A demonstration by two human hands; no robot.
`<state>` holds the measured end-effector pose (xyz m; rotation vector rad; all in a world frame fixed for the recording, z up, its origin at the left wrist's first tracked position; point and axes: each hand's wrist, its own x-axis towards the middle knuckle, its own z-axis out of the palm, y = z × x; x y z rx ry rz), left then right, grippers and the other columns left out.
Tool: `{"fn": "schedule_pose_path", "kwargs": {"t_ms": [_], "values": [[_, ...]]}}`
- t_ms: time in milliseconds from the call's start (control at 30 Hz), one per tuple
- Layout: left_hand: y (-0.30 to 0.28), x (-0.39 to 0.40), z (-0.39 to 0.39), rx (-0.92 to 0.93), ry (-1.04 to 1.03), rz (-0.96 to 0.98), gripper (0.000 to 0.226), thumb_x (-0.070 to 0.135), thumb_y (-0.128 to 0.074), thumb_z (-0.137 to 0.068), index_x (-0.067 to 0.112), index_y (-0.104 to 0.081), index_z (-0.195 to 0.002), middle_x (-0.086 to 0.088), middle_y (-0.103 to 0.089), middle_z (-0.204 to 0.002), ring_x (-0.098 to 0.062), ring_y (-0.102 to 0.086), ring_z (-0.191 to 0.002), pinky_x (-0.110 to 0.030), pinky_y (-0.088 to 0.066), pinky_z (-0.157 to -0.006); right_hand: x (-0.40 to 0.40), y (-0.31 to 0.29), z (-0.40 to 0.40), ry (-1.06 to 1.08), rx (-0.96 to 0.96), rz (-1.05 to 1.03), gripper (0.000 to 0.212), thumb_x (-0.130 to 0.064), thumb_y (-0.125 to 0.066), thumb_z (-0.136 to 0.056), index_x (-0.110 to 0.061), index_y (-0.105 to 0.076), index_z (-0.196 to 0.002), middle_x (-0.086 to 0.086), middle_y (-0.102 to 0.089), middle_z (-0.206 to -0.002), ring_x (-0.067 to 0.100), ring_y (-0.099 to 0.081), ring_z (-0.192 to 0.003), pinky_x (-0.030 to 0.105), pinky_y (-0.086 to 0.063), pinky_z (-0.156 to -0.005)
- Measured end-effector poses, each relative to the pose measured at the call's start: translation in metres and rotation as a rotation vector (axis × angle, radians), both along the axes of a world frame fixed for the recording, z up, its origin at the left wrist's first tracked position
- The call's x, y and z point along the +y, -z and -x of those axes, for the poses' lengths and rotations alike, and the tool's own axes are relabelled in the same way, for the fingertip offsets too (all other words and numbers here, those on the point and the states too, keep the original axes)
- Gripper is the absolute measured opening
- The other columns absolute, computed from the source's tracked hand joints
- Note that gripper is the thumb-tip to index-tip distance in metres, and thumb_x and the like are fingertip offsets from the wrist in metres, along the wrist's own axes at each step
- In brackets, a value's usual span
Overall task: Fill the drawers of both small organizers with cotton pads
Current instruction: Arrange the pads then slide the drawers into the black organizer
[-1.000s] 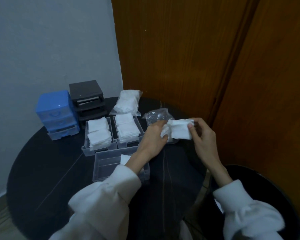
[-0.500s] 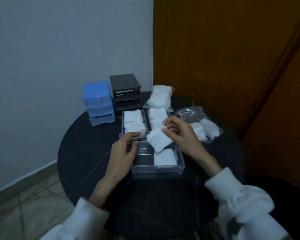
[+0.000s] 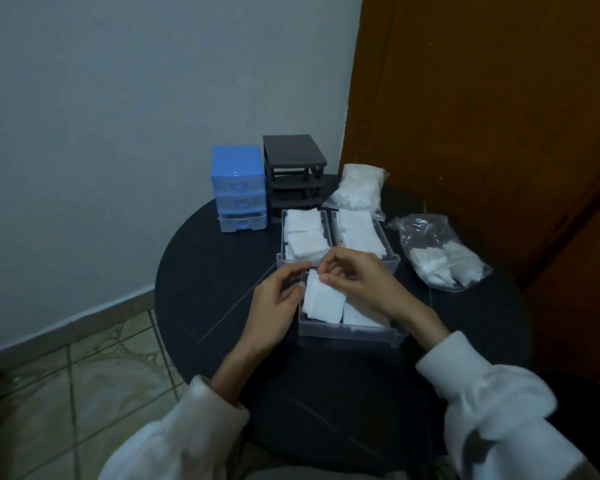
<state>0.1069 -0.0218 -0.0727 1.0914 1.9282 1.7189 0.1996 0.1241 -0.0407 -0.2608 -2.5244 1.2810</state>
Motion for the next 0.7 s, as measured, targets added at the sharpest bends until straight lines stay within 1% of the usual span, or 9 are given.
{"fn": "schedule_pose_path", "kwargs": {"t_ms": [133, 267, 400, 467, 567, 633, 700], "values": [[0.001, 0.001, 0.000, -0.025, -0.004, 0.000, 0.034, -0.003, -0.048, -0.092, 0.011, -0.058, -0.121, 0.008, -0.062, -0.111, 0.012, -0.057, -0.101, -0.005, -0.044, -0.079, -0.003, -0.001, -0.001, -0.029, -0.034, -0.134, 0.008, -0.018, -0.063, -0.088, -0.020, -0.067, -0.095, -0.008, -0.066, -0.094, -0.002, -0.060, -0.089, 0.015, -0.049, -0.081], [0.003, 0.001, 0.001, -0.026, -0.007, 0.011, 0.037, -0.005, -0.048, -0.091, 0.012, -0.058, -0.122, 0.006, -0.062, -0.112, 0.012, -0.056, -0.102, -0.006, -0.044, -0.083, -0.002, 0.001, -0.002, -0.050, -0.036, -0.210, 0.016, -0.014, -0.067, -0.084, -0.017, -0.069, -0.100, -0.008, -0.065, -0.101, -0.002, -0.060, -0.095, 0.012, -0.048, -0.084], [0.004, 0.002, 0.002, -0.014, -0.010, 0.023, 0.038, -0.004, -0.047, -0.092, 0.015, -0.057, -0.124, 0.012, -0.059, -0.114, 0.018, -0.052, -0.102, -0.003, -0.042, -0.083, 0.001, 0.003, -0.004, -0.088, -0.081, -0.265, 0.021, -0.015, -0.071, -0.081, -0.017, -0.069, -0.102, -0.008, -0.064, -0.101, -0.008, -0.056, -0.091, 0.005, -0.042, -0.077], [0.004, 0.002, 0.002, -0.006, -0.013, 0.026, 0.038, -0.003, -0.047, -0.092, 0.015, -0.057, -0.124, 0.012, -0.058, -0.116, 0.018, -0.051, -0.103, -0.003, -0.042, -0.084, 0.002, 0.006, -0.004, -0.118, -0.121, -0.331, 0.024, -0.019, -0.072, -0.080, -0.019, -0.068, -0.103, -0.008, -0.063, -0.101, -0.006, -0.054, -0.090, 0.007, -0.041, -0.076], [0.005, 0.002, 0.003, -0.008, -0.011, 0.030, 0.038, -0.003, -0.047, -0.092, 0.016, -0.057, -0.125, 0.009, -0.059, -0.120, 0.011, -0.052, -0.109, -0.007, -0.044, -0.088, 0.000, 0.013, -0.003, -0.131, -0.143, -0.382, 0.025, -0.024, -0.072, -0.080, -0.021, -0.068, -0.104, -0.007, -0.062, -0.104, 0.001, -0.055, -0.093, 0.018, -0.046, -0.082], [0.006, 0.001, 0.002, -0.006, -0.006, 0.035, 0.039, -0.003, -0.047, -0.092, 0.015, -0.056, -0.126, 0.007, -0.058, -0.122, 0.007, -0.053, -0.112, -0.009, -0.044, -0.091, -0.002, 0.014, -0.002, -0.103, -0.142, -0.398, 0.025, -0.028, -0.072, -0.080, -0.023, -0.067, -0.103, -0.009, -0.060, -0.104, 0.003, -0.054, -0.095, 0.024, -0.048, -0.084], [0.006, 0.001, 0.002, -0.001, -0.007, 0.030, 0.039, -0.004, -0.046, -0.092, 0.013, -0.057, -0.126, 0.005, -0.059, -0.122, 0.005, -0.053, -0.112, -0.010, -0.044, -0.092, -0.004, 0.015, -0.002, -0.082, -0.135, -0.399, 0.026, -0.032, -0.072, -0.079, -0.023, -0.067, -0.103, -0.010, -0.059, -0.104, 0.002, -0.054, -0.095, 0.025, -0.048, -0.084]]}}
